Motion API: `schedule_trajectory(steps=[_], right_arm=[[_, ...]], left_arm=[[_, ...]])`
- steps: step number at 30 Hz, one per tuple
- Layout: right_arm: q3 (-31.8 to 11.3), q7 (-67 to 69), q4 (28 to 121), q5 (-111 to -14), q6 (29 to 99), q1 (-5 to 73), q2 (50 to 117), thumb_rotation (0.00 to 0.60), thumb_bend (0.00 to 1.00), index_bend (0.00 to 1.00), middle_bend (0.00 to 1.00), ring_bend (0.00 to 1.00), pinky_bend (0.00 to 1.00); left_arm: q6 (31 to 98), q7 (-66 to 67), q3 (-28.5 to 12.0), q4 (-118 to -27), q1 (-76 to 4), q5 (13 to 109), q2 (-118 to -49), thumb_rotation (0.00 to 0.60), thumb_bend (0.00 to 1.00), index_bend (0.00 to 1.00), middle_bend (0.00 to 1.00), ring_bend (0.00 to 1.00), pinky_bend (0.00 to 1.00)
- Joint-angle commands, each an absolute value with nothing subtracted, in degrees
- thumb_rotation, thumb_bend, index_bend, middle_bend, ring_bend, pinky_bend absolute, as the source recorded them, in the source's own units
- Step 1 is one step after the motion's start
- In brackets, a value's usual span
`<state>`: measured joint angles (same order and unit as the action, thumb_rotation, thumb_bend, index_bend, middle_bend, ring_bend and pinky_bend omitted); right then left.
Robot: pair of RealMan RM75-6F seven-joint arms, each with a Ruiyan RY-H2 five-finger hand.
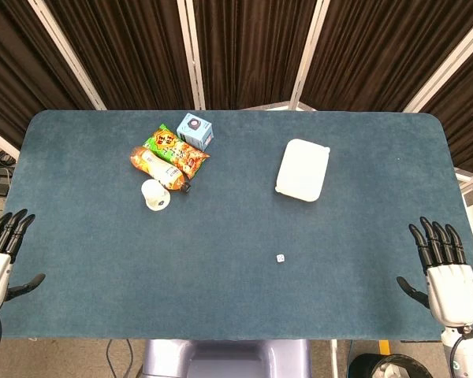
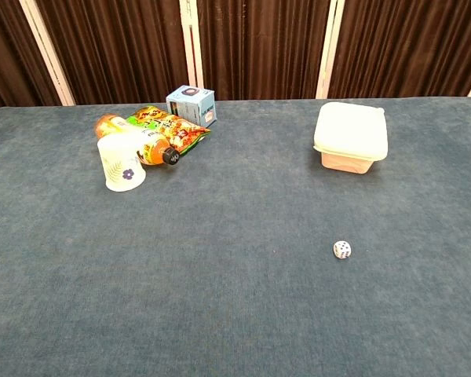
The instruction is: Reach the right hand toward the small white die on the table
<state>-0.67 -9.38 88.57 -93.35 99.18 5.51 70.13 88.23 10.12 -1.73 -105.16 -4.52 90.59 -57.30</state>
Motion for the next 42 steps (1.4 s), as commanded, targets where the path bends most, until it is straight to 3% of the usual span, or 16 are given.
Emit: schedule_trajectory(steps=[1,7,8,9,10,11,12,13,15,16,28,34,42], right_arm=[[-0.82,-9.55,88.02,-93.85,99.05,5.19,70.43,0.6,0.0,0.0,0.0,0.0,0.0],[-0.73,-9.96,87.61,-94.55,97.23,5.51,70.54,0.6,0.0,0.0,0.0,0.0,0.0],[-0.69,-10.08,87.73,-94.62,96.7,5.69,70.52,0.6,0.0,0.0,0.05,0.01,0.0],[-0.66,-10.22,87.96,-94.67,96.08,5.94,70.51,0.6,0.0,0.0,0.17,0.09,0.0],[-0.69,-10.38,88.2,-94.78,95.47,6.26,70.51,0.6,0.02,0.0,0.37,0.23,0.02],[-0.85,-10.56,88.38,-94.89,94.89,6.66,70.56,0.6,0.05,0.0,0.51,0.34,0.09],[-0.87,-10.83,88.84,-95.23,93.62,7.42,70.62,0.6,0.14,0.0,0.68,0.51,0.29],[-0.56,-10.87,89.65,-95.51,91.72,8.26,70.43,0.6,0.25,0.0,0.76,0.62,0.56],[-0.22,-11.7,91.93,-96.07,86.38,11.01,69.82,0.6,0.4,0.0,0.86,0.74,0.9],[0.01,-12.3,93.05,-95.97,83.92,12.07,69.52,0.6,0.45,0.0,0.88,0.77,0.97],[-0.8,-28.95,99.81,-86.94,59.02,23.0,73.1,0.6,0.48,0.0,0.9,0.78,1.0],[-1.58,-35.31,100.43,-79.21,53.66,25.46,75.89,0.6,0.48,0.0,0.9,0.79,1.0],[-1.6,-39.7,99.76,-73.79,52.16,27.67,78.4,0.6,0.48,0.02,0.9,0.79,1.0]], left_arm=[[88.37,10.23,-1.83,-105.45,-4.52,90.69,-57.32,0.6,0.0,0.0,0.0,0.0,0.0],[88.08,11.26,-1.82,-105.5,-4.58,90.49,-57.56,0.6,0.0,0.0,0.0,0.0,0.0],[88.12,11.32,-1.87,-105.47,-4.56,90.39,-57.6,0.6,0.0,0.0,0.0,0.0,0.0],[88.16,11.37,-1.92,-105.44,-4.55,90.31,-57.64,0.6,0.0,0.0,0.0,0.0,0.0],[88.19,11.41,-1.96,-105.4,-4.53,90.24,-57.69,0.6,0.0,0.0,0.0,0.0,0.0],[88.19,11.44,-1.98,-105.34,-4.53,90.17,-57.74,0.6,0.0,0.0,0.0,0.0,0.0],[88.12,11.45,-2.0,-105.23,-4.53,90.01,-57.79,0.6,0.0,0.0,0.0,0.0,0.0],[87.97,11.45,-2.05,-105.16,-4.58,89.78,-57.83,0.6,0.0,0.0,0.0,0.0,0.0],[87.58,11.57,-2.31,-104.94,-4.78,89.13,-57.97,0.6,0.0,0.0,0.0,0.0,0.0],[87.36,11.76,-2.42,-104.75,-4.88,88.78,-58.04,0.6,0.0,0.0,0.0,0.0,0.0],[85.47,13.56,-3.25,-103.58,-5.58,85.22,-59.09,0.6,0.0,0.0,0.0,0.0,0.0],[84.89,14.12,-3.39,-103.26,-5.87,84.44,-59.41,0.6,0.0,0.0,0.0,0.0,0.0],[84.33,14.81,-3.37,-103.17,-6.19,83.89,-59.76,0.6,0.0,0.0,0.0,0.0,0.0]])
